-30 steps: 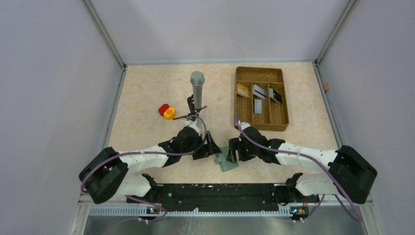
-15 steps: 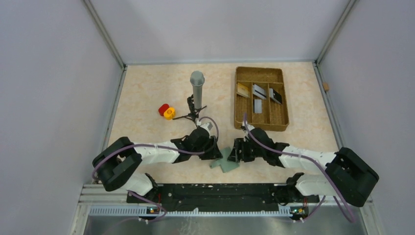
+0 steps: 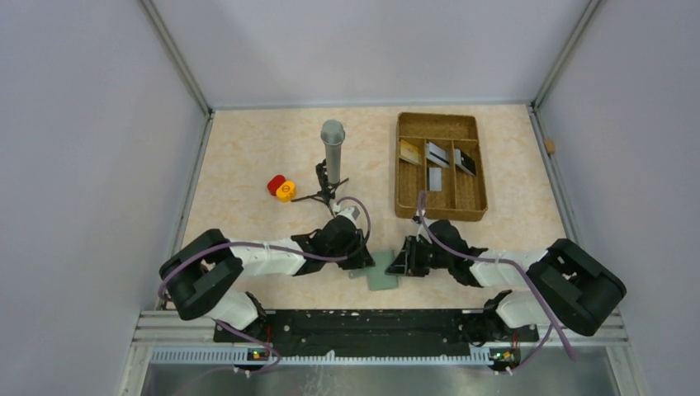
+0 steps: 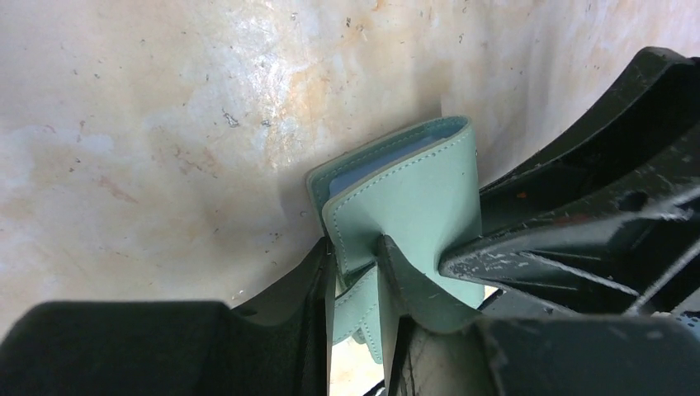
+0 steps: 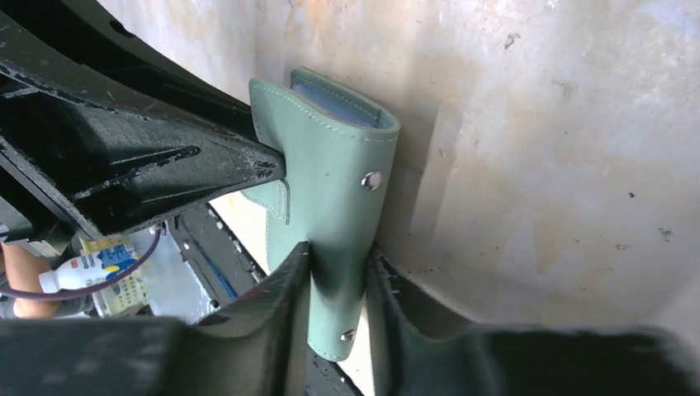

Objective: Put the credit cards into the card holder
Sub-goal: Close the card holder at the center of the board.

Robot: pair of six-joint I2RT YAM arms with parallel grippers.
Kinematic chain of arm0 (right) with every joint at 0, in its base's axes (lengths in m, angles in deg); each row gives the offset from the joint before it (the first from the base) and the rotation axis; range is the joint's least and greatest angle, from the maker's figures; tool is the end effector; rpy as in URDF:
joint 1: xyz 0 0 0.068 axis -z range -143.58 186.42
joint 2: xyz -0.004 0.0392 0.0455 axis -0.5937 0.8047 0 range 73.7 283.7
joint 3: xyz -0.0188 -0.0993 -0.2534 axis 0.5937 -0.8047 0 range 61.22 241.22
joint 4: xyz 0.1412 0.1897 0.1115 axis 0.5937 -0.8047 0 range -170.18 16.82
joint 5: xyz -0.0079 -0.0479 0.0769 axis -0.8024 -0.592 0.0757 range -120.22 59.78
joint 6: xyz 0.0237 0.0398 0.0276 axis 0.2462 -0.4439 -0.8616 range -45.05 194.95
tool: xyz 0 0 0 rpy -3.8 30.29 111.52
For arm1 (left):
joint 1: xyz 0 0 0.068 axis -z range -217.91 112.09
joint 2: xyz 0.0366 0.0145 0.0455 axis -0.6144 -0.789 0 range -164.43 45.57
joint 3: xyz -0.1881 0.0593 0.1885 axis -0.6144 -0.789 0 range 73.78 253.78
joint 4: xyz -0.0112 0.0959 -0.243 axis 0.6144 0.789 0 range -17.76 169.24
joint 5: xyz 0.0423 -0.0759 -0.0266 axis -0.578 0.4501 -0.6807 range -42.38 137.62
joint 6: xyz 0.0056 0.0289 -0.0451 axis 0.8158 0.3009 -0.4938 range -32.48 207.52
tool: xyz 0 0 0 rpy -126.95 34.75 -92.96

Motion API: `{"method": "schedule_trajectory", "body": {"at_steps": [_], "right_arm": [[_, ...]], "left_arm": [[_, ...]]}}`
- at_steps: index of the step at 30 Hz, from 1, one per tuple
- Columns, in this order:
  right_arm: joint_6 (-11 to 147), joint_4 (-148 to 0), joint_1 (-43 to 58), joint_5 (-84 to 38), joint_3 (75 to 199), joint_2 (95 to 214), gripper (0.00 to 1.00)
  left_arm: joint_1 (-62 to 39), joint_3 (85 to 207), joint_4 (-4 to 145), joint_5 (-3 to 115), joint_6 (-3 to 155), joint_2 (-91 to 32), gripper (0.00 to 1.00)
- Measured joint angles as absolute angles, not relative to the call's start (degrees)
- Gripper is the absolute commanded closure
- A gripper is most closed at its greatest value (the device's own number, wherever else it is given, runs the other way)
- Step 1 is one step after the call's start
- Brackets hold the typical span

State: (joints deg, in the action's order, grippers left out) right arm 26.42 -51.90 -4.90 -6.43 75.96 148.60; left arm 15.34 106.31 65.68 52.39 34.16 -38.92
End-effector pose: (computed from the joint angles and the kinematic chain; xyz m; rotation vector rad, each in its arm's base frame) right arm 0.1468 0.1484 0.1188 -0.0945 2.5225 1.2229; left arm 0.1590 -0.2178 0.1425 0.0416 2.5901 -0.9163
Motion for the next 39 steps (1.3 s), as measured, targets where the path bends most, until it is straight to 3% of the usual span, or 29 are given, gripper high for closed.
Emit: {"method": "schedule_trajectory", "body": {"at_steps": [2, 3, 6, 12, 18, 24, 32, 39], "right_arm": [[25.4, -50.7, -4.7, -6.0, 75.5, 149.5, 0.98], [24.9, -50.4, -4.7, -5.8, 75.4, 149.6, 1.00], [24.4, -50.1, -4.7, -5.1, 75.7, 148.6, 1.00], [30.6, -63.3, -4.8, -9.4, 80.9, 140.5, 1.00], [43.5, -79.8, -6.5, -22.2, 93.9, 133.6, 1.00], [52.8, -87.2, -17.8, -43.5, 107.2, 134.4, 1.00], [57.1, -88.1, -29.9, -62.6, 110.9, 142.0, 1.00], [57.9, -87.7, -36.3, -71.7, 111.6, 146.1, 1.00]], "left_arm": [[15.4, 106.0, 65.3, 52.2, 33.7, -38.7, 0.64], [15.4, 105.6, 65.1, 51.9, 33.6, -38.3, 0.56], [15.5, 104.8, 65.4, 50.2, 33.0, -36.2, 0.32], [15.0, 106.1, 76.4, 44.9, 33.4, -24.4, 0.09], [9.6, 114.0, 81.8, 47.2, 33.2, -12.4, 0.09], [7.2, 122.3, 84.1, 49.2, 33.1, -10.0, 0.08], [7.2, 121.5, 81.7, 49.5, 28.8, -11.8, 0.08], [7.2, 116.5, 79.1, 49.2, 23.8, -13.6, 0.08]]}}
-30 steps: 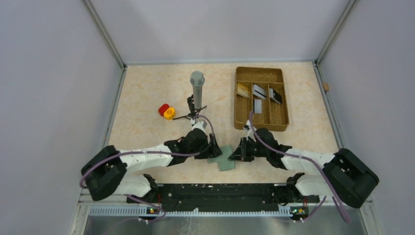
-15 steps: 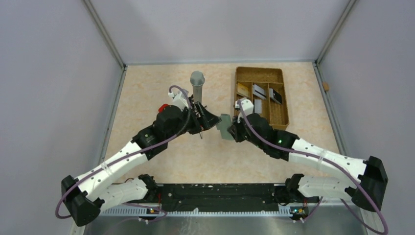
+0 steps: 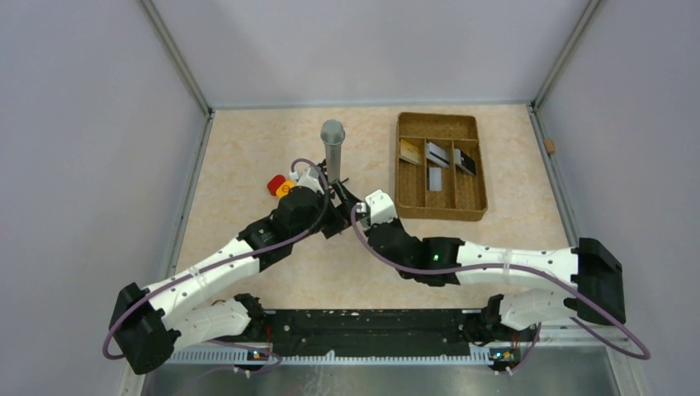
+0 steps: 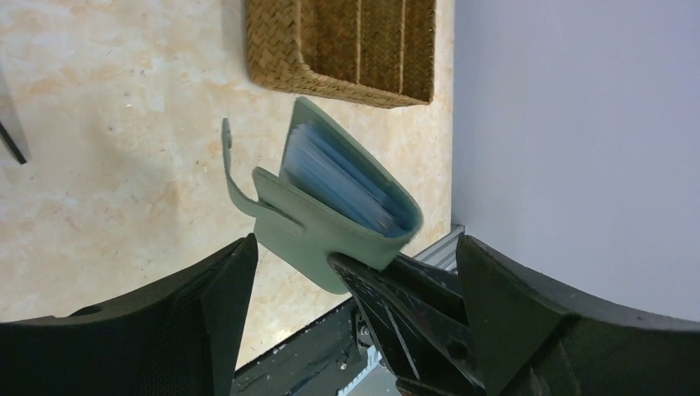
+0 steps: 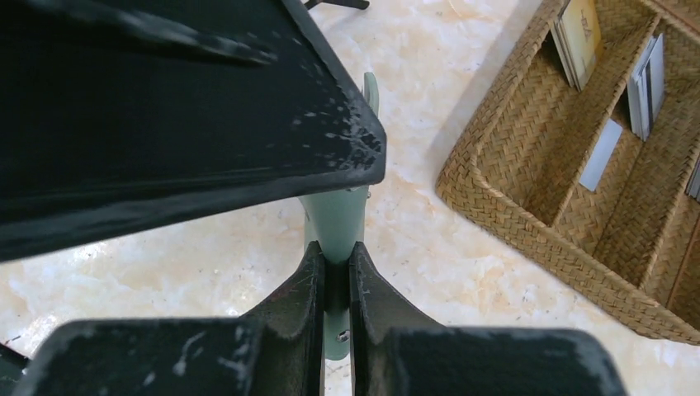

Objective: Put the credit cards into the card holder
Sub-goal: Close the card holder at the center of the board.

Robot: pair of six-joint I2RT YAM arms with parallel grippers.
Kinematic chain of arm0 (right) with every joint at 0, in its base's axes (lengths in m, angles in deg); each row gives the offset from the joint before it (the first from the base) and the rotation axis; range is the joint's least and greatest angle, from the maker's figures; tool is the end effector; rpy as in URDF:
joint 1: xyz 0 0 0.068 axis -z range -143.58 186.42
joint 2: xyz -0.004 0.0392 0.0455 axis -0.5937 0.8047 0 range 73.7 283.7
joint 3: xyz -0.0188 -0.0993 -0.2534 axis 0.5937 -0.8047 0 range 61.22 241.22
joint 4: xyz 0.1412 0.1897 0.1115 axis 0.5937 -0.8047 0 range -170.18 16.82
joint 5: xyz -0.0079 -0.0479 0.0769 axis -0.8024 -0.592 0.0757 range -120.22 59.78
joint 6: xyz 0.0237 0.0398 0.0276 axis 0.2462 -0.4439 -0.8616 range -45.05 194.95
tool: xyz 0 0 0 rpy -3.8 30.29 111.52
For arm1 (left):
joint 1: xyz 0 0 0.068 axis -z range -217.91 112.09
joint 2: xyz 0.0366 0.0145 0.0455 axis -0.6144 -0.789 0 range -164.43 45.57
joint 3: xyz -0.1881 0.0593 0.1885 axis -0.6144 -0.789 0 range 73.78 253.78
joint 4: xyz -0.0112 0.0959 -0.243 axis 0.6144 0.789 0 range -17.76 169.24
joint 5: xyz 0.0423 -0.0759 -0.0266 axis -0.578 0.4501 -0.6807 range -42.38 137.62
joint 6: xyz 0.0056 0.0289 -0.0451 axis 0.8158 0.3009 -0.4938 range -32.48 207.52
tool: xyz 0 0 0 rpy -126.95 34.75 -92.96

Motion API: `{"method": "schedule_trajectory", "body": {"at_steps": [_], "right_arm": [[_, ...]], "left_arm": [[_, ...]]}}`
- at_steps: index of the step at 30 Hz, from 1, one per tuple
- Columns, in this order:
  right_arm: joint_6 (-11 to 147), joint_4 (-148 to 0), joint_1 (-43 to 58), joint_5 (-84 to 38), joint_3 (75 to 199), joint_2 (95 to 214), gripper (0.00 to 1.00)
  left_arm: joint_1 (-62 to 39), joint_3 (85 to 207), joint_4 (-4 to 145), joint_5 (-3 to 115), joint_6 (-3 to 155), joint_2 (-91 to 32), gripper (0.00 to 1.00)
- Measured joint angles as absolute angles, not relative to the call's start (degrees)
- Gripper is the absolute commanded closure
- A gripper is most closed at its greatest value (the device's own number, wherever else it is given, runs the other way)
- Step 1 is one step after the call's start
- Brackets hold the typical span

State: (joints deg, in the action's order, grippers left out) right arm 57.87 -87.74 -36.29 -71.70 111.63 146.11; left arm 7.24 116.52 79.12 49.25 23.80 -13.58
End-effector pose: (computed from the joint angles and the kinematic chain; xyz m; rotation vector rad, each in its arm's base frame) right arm 0.1029 0.2516 0.2690 -0.5966 1.9486 0.1744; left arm 0.1665 -0.1688 0.2853 -0.3356 2.1804 -1.1995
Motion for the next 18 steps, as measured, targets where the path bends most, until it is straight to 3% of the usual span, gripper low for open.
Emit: {"method": "schedule_trajectory", "body": {"at_steps": [9, 18], "right_arm": [[59.4, -86.3, -39.8, -76.9, 114.7, 151.9, 1.00], [62.8, -85.2, -43.0, -82.4, 117.7, 158.3, 1.00]], "left_arm": [[7.2, 111.9, 74.7, 46.6, 19.7, -13.6, 0.08], [7.2, 111.0, 73.8, 44.7, 18.8, -14.1, 0.44]]}}
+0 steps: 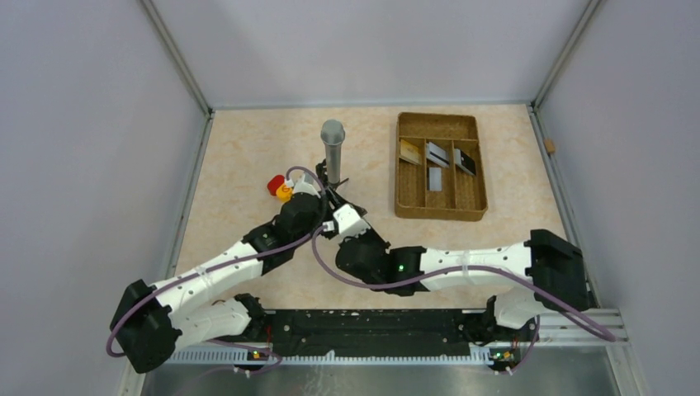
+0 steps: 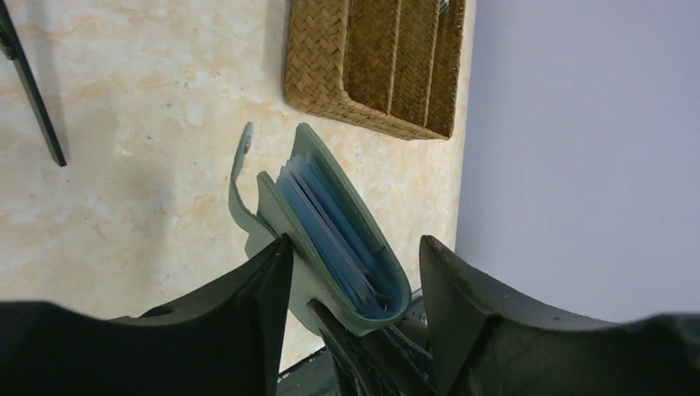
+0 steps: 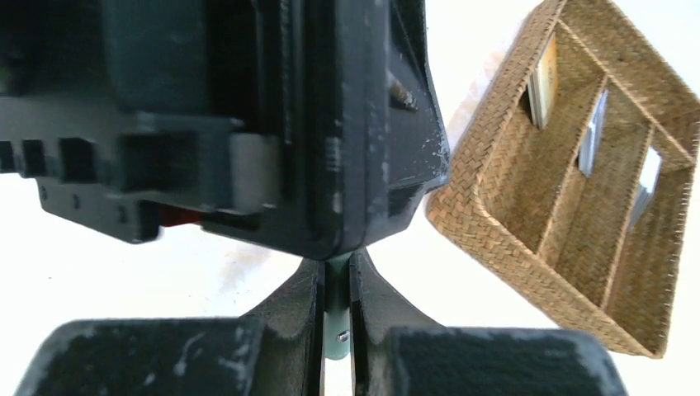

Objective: Put the credit cards into the card holder
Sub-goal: Close the card holder at the center of the board.

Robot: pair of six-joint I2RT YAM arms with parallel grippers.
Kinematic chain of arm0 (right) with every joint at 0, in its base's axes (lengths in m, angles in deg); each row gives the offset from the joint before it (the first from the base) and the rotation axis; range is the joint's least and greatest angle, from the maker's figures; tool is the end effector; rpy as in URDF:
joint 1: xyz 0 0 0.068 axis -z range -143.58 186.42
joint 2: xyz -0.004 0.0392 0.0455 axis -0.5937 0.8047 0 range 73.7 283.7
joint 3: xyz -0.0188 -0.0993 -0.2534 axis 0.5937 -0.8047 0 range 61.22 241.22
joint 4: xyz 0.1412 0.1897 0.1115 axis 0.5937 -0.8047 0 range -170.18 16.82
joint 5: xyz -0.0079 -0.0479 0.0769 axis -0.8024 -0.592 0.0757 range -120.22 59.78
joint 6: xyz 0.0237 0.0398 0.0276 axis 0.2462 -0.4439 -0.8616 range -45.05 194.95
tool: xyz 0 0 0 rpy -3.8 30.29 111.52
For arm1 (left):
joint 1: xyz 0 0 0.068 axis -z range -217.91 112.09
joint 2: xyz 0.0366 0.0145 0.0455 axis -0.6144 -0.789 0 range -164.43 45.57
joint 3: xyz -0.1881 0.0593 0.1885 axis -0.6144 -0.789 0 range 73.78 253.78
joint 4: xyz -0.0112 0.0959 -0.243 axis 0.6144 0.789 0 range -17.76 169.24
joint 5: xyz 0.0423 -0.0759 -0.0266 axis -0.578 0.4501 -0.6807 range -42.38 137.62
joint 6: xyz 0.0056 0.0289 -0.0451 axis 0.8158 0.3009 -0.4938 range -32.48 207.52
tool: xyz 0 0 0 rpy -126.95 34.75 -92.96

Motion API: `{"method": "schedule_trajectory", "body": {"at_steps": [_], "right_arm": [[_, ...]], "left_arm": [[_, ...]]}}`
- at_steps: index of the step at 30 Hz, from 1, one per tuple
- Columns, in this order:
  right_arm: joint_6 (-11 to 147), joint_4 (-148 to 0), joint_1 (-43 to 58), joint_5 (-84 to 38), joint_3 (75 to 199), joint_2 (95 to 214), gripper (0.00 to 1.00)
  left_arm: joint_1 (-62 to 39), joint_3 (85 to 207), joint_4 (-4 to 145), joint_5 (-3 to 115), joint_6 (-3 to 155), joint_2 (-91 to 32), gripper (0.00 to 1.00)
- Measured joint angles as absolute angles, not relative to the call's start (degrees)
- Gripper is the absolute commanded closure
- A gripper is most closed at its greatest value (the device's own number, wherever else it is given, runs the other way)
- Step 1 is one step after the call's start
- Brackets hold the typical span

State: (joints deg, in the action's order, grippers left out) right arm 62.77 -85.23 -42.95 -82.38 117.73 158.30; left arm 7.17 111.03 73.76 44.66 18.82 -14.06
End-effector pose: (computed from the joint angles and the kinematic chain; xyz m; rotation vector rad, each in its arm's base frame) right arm 0.0852 0.3024 0.2521 -0.7015 1.8489 -0.0159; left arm 0.1679 -0.1658 0.2592 -0.4880 2.1524 -1.1716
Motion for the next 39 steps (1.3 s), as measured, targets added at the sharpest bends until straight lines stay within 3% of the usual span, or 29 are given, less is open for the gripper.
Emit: {"method": "schedule_trajectory", "body": {"at_steps": [4, 6, 10, 12, 15, 21, 31, 36, 39], "right_arm": [[64.5, -85.7, -44.5, -86.8, 119.7, 161.9, 0.99], [65.2, -86.5, -45.2, -88.5, 120.2, 163.2, 0.91], [66.2, -88.6, -46.4, -90.1, 121.2, 165.4, 0.55], [65.1, -89.6, -47.0, -89.8, 121.4, 165.6, 0.39], [63.4, -91.6, -47.8, -88.7, 121.8, 165.0, 0.27], [60.3, -94.8, -45.9, -79.5, 119.6, 155.7, 0.25], [54.2, -88.1, -18.6, -38.1, 105.1, 136.0, 0.34], [50.4, -80.9, -11.3, -19.7, 95.4, 134.6, 0.35], [48.3, -76.5, -10.4, -12.4, 90.7, 134.4, 0.42]], "left_arm": [[7.1, 110.5, 74.2, 43.4, 19.0, -14.7, 0.66], [7.0, 110.2, 74.4, 43.4, 18.8, -15.0, 0.79], [7.0, 109.3, 74.5, 43.3, 18.7, -15.1, 1.00], [7.0, 108.8, 74.4, 43.0, 18.9, -15.1, 1.00], [6.8, 108.1, 74.5, 42.1, 19.6, -15.0, 1.00], [4.5, 104.2, 74.3, 42.4, 24.1, -11.4, 1.00], [0.5, 95.4, 69.5, 55.6, 37.1, 0.8, 1.00], [-0.2, 90.1, 63.5, 65.8, 39.5, 3.1, 1.00], [-0.3, 87.2, 59.1, 71.8, 39.4, 2.5, 1.00]]}}
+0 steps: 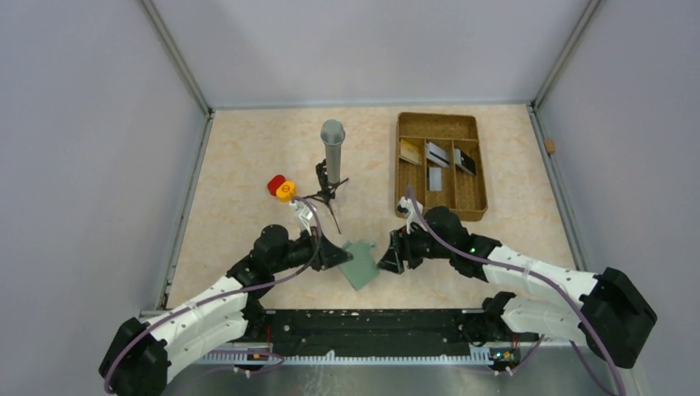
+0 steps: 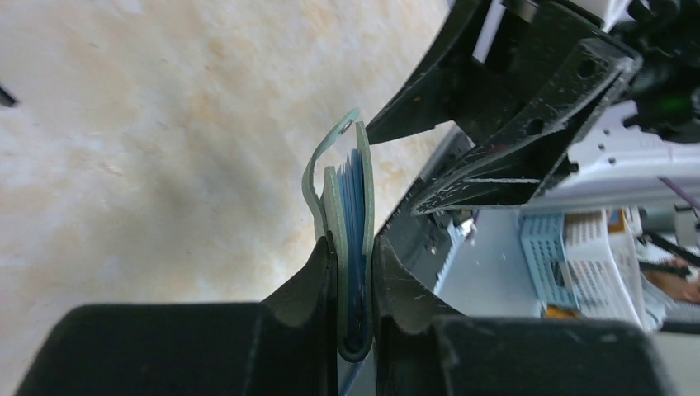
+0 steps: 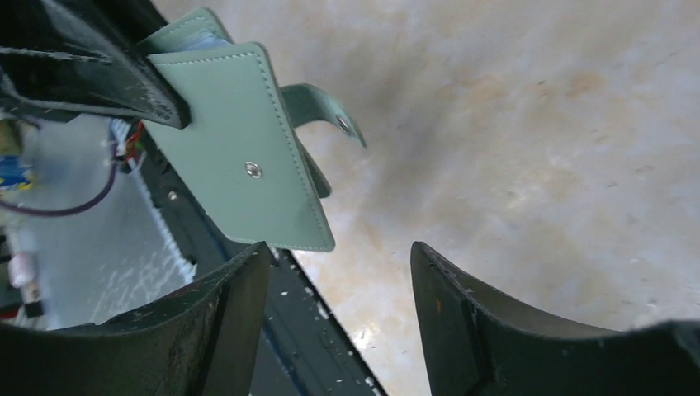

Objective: Put the credit cards into the card holder
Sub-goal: Close the card holder at the center of the board.

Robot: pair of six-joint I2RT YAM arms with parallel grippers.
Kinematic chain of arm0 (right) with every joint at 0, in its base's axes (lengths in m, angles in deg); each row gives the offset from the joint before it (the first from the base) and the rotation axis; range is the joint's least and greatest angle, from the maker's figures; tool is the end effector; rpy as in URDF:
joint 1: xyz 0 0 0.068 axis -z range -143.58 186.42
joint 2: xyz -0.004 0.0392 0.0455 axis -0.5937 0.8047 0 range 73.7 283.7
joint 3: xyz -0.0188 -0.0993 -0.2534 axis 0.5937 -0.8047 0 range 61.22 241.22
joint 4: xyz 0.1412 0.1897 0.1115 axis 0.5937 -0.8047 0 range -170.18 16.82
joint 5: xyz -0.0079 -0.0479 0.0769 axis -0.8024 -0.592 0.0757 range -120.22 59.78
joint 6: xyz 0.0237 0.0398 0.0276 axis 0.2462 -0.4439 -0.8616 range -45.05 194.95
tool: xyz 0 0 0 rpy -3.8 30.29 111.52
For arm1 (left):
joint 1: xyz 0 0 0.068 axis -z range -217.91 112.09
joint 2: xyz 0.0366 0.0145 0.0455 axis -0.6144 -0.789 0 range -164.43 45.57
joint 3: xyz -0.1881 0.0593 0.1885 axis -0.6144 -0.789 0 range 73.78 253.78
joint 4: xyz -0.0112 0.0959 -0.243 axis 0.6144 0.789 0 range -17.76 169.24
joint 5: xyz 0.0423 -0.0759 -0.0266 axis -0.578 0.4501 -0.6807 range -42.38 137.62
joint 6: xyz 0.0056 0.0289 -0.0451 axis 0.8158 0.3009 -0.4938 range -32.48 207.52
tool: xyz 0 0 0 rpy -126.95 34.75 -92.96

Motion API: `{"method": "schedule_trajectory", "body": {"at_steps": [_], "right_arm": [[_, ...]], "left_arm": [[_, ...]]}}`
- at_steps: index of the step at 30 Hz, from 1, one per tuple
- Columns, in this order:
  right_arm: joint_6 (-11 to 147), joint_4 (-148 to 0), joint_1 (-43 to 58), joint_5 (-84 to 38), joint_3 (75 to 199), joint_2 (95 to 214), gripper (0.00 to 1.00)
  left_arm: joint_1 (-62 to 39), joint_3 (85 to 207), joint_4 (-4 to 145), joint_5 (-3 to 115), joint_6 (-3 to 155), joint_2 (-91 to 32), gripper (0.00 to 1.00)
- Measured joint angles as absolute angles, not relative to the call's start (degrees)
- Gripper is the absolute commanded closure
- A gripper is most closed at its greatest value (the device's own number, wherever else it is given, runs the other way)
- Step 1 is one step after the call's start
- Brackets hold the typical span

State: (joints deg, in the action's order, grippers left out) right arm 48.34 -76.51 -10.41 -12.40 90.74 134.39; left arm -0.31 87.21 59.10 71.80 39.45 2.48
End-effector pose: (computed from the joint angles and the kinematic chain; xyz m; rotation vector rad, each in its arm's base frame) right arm 0.1427 0.1683 0.2071 -0.5998 2.2662 1.0287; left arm 0.1272 -0.1163 0.1946 0.1403 2.0863 -1.3722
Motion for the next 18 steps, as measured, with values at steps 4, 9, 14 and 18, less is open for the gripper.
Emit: {"method": "schedule_trajectory", "body": {"at_steps": [4, 9, 14, 18], "right_arm": [[45.4, -69.7, -10.3, -5.1, 86.6, 134.4, 0.52], [41.8, -59.4, -10.3, 1.5, 83.4, 136.6, 0.78], [39.8, -54.0, -10.3, 4.0, 82.2, 141.7, 1.00], [39.6, -53.0, -10.5, 4.6, 82.2, 144.7, 1.00]], "left_arm": [[-0.3, 85.9, 53.5, 77.6, 39.2, -0.4, 1.00], [-0.3, 85.2, 46.2, 84.4, 38.1, -6.3, 1.00], [-0.4, 84.6, 43.2, 86.8, 37.9, -10.7, 0.91], [-0.7, 84.4, 43.1, 87.0, 38.2, -13.6, 0.68]]}}
